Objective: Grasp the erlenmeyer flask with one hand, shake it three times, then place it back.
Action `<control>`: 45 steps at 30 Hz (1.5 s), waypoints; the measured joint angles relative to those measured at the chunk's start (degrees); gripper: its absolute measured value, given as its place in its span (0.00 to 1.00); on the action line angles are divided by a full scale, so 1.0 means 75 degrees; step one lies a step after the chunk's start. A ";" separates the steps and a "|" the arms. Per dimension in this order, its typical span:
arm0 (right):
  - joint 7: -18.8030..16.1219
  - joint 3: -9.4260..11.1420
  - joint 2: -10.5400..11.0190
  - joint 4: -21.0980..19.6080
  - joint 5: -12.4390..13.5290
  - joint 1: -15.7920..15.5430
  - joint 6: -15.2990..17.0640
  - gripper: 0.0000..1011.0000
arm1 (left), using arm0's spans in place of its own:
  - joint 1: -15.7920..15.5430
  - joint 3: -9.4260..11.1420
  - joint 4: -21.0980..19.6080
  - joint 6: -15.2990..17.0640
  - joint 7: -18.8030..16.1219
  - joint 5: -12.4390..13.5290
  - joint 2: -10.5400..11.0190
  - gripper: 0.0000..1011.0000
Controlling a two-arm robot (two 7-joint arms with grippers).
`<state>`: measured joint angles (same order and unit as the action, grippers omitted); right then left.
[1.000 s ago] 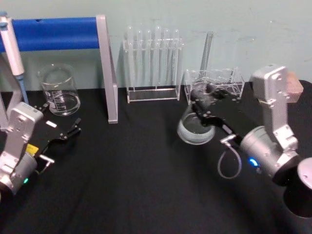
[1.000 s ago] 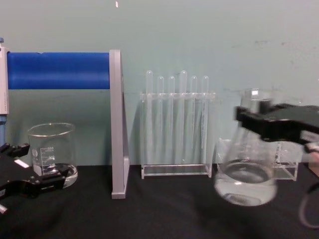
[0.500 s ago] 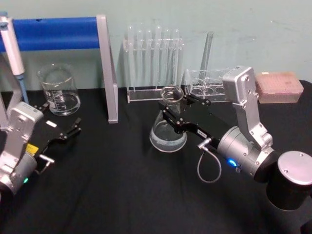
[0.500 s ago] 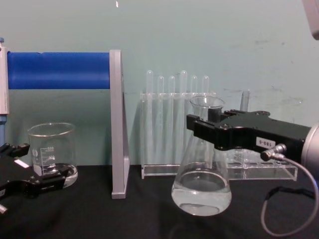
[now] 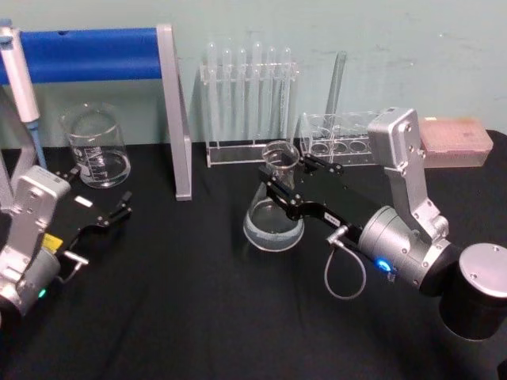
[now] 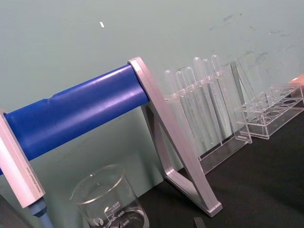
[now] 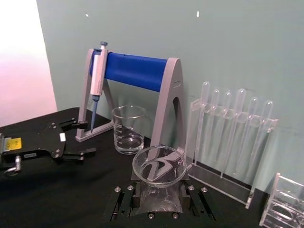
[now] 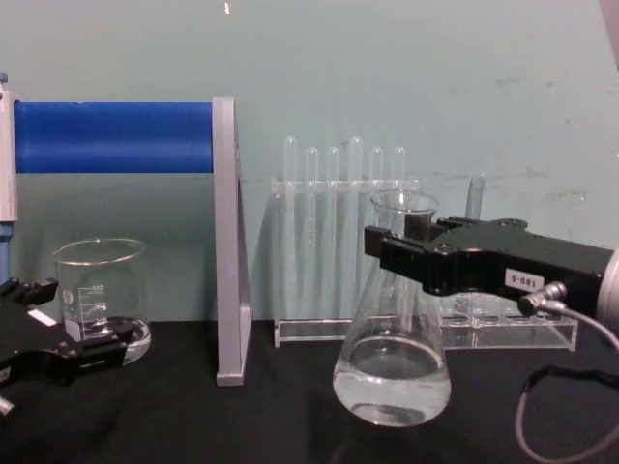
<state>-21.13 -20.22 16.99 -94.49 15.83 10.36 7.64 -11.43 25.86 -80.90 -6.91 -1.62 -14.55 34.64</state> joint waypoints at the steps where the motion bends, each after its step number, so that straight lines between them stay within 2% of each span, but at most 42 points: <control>1: -0.0031 -0.0007 0.0023 0.0016 0.0036 0.0009 -0.0004 0.44 | 0.0000 0.0000 0.0000 0.0000 0.0000 0.0000 0.0000 0.99; 5: -0.0221 -0.0063 0.0153 0.0159 0.0221 0.0067 -0.0072 0.44 | 0.0000 0.0000 0.0000 0.0000 0.0000 0.0000 0.0000 0.99; 12: -0.0387 -0.0189 0.0317 0.0403 0.0343 0.0171 -0.0184 0.44 | 0.0000 0.0000 0.0000 0.0000 0.0000 0.0000 0.0000 0.99; 30: -0.1073 -0.0681 0.0733 0.0921 0.0785 0.0469 -0.0617 0.44 | 0.0000 0.0000 0.0000 0.0000 0.0000 -0.0001 0.0000 0.99; 45: -0.1351 -0.0957 0.0921 0.1371 0.0857 0.0642 -0.0969 0.44 | 0.0000 0.0000 0.0000 0.0000 0.0000 0.0000 0.0000 0.99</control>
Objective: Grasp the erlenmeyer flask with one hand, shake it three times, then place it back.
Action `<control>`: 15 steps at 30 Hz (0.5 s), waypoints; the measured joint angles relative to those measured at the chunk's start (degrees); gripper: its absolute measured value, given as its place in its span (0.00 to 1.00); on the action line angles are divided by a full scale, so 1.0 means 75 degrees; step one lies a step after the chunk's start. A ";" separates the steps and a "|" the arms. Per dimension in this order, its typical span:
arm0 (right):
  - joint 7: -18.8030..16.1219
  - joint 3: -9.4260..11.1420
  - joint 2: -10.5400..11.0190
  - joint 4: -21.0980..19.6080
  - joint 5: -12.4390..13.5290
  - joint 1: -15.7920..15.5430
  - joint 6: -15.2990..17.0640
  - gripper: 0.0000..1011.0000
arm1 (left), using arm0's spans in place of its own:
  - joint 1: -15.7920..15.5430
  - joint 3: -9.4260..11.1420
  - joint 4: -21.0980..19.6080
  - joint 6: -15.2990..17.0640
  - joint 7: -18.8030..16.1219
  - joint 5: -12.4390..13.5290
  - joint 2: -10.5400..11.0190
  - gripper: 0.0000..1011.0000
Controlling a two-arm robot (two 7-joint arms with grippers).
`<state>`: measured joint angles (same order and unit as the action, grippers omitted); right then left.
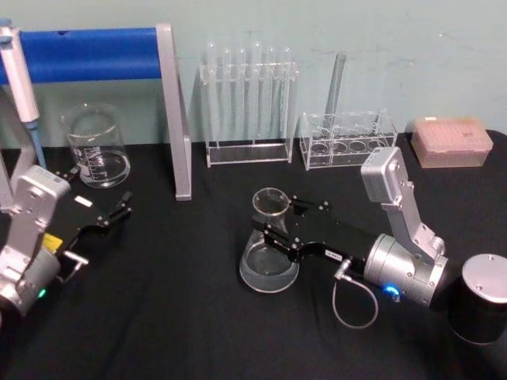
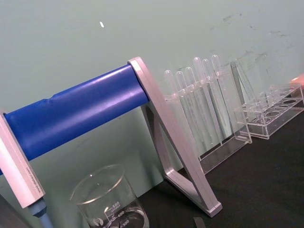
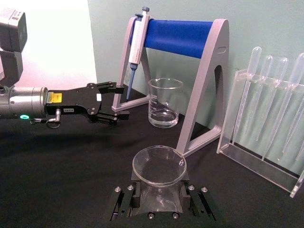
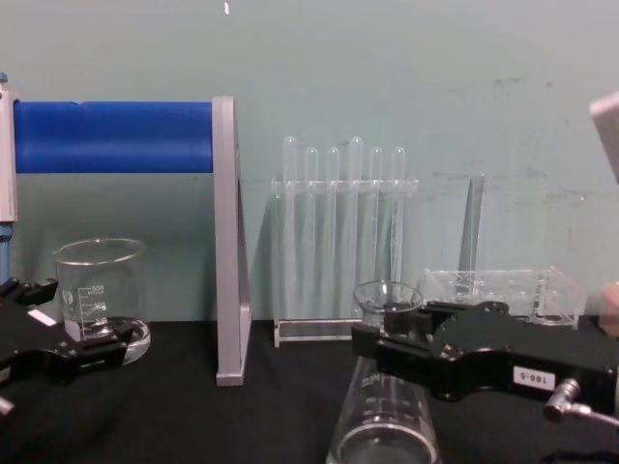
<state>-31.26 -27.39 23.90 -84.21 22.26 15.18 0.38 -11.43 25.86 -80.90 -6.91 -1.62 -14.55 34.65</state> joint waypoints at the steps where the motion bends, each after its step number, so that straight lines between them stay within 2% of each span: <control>1: -0.0008 -0.0010 0.0002 0.0017 0.0003 0.0009 -0.0012 0.44 | 0.0000 0.0000 0.0000 0.0000 0.0000 0.0000 0.0000 0.99; 15: -0.0033 -0.0102 0.0024 0.0226 0.0058 0.0087 -0.0071 0.44 | 0.0000 0.0000 0.0000 0.0000 0.0000 0.0000 0.0000 0.99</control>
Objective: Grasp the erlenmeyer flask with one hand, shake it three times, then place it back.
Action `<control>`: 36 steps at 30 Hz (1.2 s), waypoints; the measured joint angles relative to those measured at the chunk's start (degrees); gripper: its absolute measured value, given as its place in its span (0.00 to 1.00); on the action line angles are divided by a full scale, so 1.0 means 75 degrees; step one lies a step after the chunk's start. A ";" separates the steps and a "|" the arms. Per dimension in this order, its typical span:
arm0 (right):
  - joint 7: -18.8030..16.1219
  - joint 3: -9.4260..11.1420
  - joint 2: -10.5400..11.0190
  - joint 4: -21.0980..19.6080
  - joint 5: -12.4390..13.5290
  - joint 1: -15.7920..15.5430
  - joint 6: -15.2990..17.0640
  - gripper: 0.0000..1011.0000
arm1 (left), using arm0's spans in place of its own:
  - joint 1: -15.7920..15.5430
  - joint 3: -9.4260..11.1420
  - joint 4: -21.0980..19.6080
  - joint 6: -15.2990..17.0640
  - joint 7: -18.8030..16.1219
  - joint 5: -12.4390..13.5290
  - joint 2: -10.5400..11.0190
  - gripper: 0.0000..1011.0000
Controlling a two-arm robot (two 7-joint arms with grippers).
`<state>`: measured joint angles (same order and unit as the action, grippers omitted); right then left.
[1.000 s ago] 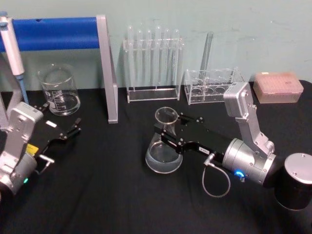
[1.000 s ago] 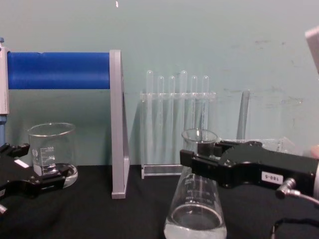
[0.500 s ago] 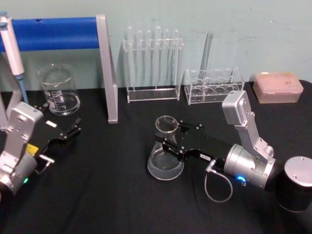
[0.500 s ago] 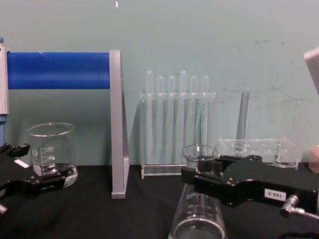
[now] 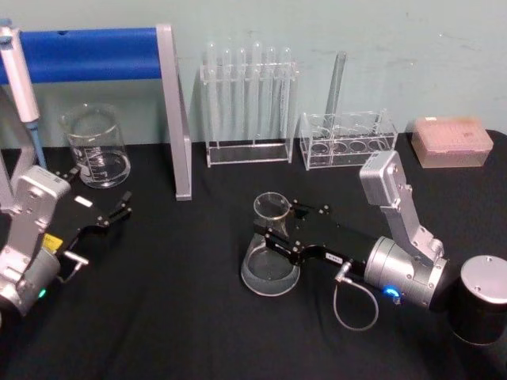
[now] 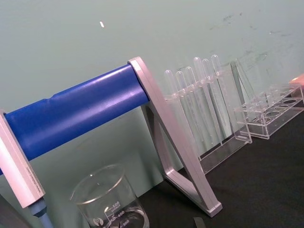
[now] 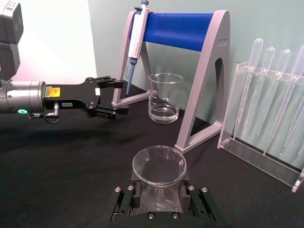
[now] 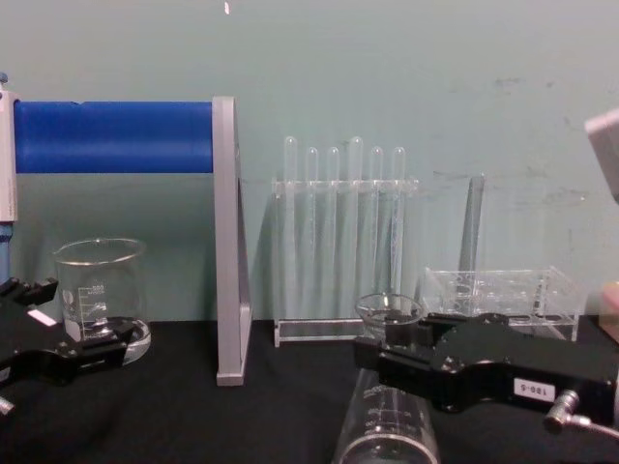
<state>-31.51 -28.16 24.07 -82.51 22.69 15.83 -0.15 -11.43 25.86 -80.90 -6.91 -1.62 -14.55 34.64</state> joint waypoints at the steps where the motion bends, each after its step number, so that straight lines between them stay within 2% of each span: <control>1: 0.0000 0.0000 0.0000 0.0000 0.0000 0.0000 0.0000 0.44 | 0.0000 0.0000 0.0000 0.0000 0.0000 0.0000 0.0000 0.99; 36: 0.0005 -0.0055 0.0002 0.0112 0.0106 0.0070 0.0120 0.44 | 0.0000 0.0000 0.0000 0.0000 0.0000 0.0000 0.0000 0.99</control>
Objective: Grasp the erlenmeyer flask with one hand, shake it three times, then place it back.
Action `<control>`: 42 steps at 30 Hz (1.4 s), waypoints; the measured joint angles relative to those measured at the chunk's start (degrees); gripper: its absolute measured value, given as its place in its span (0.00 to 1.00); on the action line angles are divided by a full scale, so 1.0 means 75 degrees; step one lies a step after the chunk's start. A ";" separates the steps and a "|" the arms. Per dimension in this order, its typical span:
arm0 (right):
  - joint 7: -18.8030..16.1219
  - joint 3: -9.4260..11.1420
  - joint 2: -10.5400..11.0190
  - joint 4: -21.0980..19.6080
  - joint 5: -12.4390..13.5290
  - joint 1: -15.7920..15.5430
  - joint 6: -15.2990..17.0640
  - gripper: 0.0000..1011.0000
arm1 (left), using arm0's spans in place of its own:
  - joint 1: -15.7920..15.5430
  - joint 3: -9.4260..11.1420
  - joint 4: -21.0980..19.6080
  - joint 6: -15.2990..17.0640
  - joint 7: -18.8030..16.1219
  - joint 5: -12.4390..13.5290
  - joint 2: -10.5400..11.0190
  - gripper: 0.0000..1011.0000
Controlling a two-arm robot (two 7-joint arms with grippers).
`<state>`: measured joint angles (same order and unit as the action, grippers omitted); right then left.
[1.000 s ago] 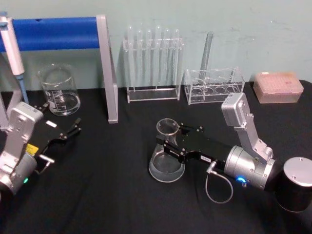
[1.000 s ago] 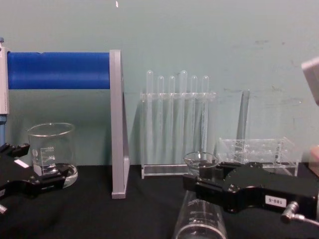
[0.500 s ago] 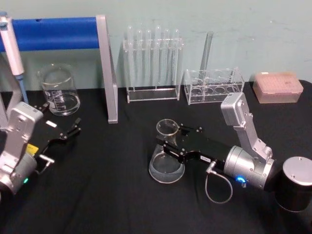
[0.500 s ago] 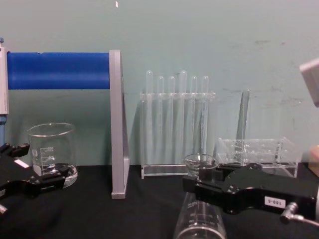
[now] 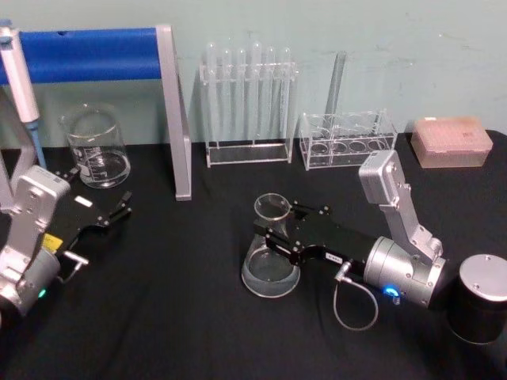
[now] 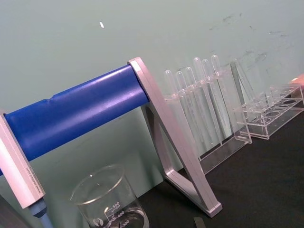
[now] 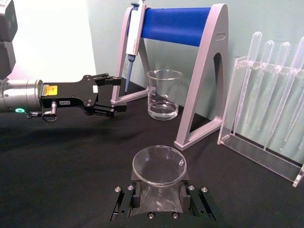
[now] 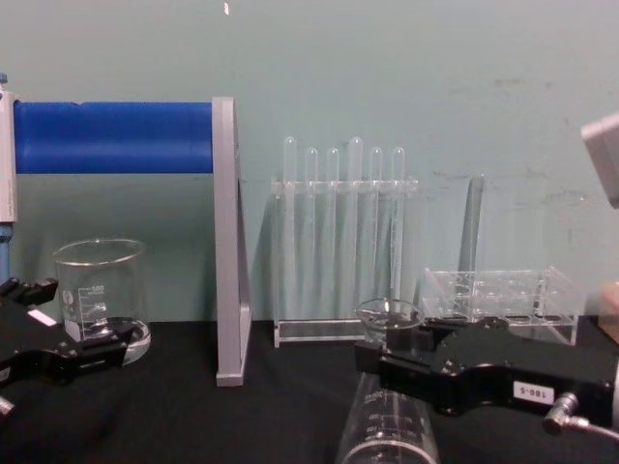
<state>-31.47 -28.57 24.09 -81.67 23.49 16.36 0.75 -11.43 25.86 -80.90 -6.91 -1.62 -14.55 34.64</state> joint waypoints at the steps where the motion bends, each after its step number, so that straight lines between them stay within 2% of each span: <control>1: 0.0000 0.0000 0.0000 0.0000 0.0000 0.0000 0.0000 0.44 | 0.0000 0.0000 0.0000 0.0000 0.0000 0.0000 0.0000 0.99; 15: 0.0000 0.0004 0.0000 -0.0007 -0.0007 -0.0007 0.0001 0.45 | 0.0000 0.0000 0.0000 0.0000 0.0000 0.0000 0.0000 0.99; 34: -0.0001 0.0003 0.0000 -0.0007 -0.0019 -0.0008 0.0009 0.99 | 0.0000 0.0000 0.0000 0.0001 0.0000 0.0000 0.0000 0.99; 42: -0.0001 0.0003 0.0001 -0.0007 -0.0019 -0.0007 0.0004 0.99 | 0.0000 0.0000 0.0000 0.0000 0.0000 0.0000 0.0000 0.99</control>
<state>-31.48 -28.54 24.09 -81.73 23.35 16.30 0.78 -11.43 25.86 -80.90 -6.91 -1.62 -14.55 34.65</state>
